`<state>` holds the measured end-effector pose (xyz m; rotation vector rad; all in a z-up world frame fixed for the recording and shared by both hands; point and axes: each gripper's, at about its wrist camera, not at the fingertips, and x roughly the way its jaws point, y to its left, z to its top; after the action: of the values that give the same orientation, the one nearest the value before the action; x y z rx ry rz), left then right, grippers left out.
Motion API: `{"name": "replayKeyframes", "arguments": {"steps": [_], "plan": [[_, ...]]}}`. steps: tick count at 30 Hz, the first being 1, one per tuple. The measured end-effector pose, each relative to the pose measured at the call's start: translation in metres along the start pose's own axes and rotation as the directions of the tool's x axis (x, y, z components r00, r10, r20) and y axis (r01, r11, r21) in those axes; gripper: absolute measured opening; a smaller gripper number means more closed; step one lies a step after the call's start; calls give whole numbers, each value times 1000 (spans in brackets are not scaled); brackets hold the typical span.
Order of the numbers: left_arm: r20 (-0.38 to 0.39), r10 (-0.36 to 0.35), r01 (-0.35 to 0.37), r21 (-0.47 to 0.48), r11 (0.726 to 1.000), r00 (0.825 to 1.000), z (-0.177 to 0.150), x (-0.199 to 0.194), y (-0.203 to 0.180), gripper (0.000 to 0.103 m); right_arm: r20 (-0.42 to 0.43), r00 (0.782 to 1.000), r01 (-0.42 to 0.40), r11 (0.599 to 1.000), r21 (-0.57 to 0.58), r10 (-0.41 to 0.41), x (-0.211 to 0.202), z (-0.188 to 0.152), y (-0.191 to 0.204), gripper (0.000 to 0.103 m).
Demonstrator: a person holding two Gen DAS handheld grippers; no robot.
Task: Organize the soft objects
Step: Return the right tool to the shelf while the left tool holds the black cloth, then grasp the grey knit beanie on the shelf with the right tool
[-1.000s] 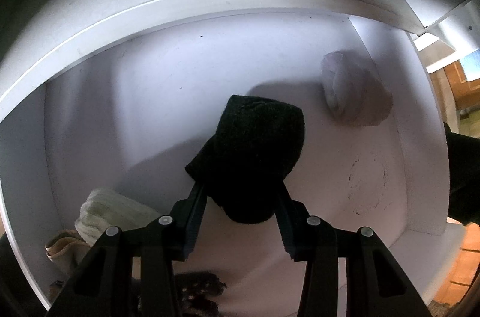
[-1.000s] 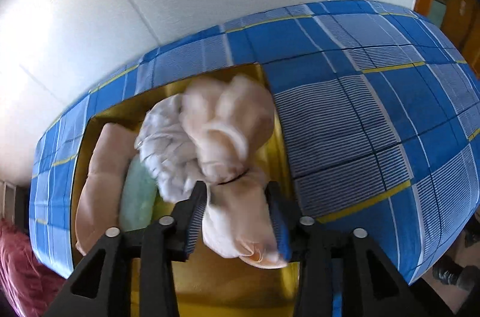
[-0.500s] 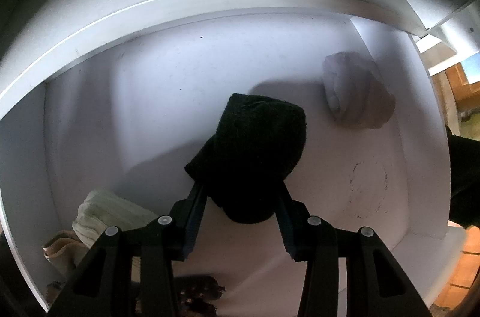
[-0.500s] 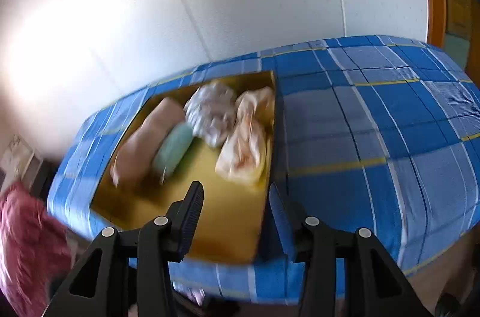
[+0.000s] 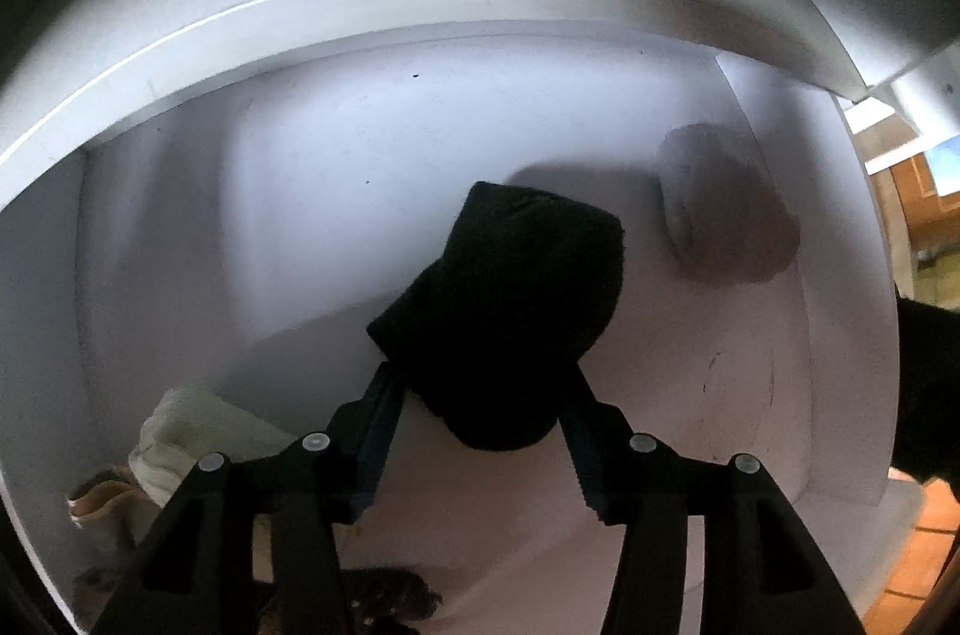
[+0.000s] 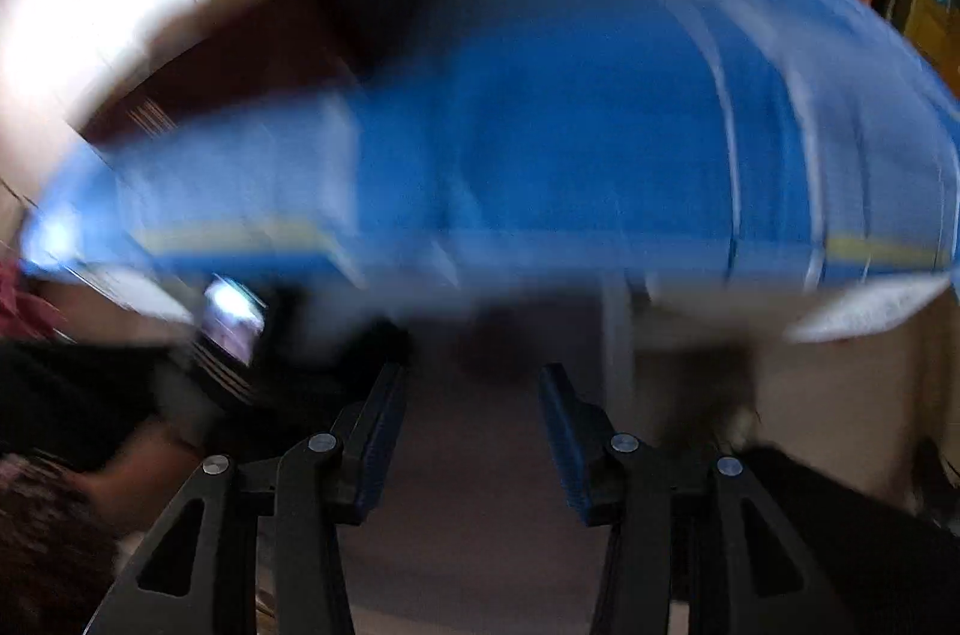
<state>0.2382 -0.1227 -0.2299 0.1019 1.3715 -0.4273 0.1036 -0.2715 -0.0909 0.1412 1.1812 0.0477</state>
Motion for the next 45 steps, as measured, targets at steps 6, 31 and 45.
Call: {"name": "replayKeyframes", "arguments": {"steps": [6, 31, 45], "plan": [[12, 6, -6, -6, 1000, 1000, -1, 0, -4, 52, -203, 979, 44, 996, 74, -28, 53, -17, -20, 46], [28, 30, -32, 65, 997, 999, -24, -25, -12, 37, -337, 941, 29, 993, 117, 12, 99, -30, -18, 46], [-2, 69, -69, 111, 991, 998, -34, -11, -23, 43, -345, 939, 34, 989, 145, 19, 99, -32, -23, 46]]}}
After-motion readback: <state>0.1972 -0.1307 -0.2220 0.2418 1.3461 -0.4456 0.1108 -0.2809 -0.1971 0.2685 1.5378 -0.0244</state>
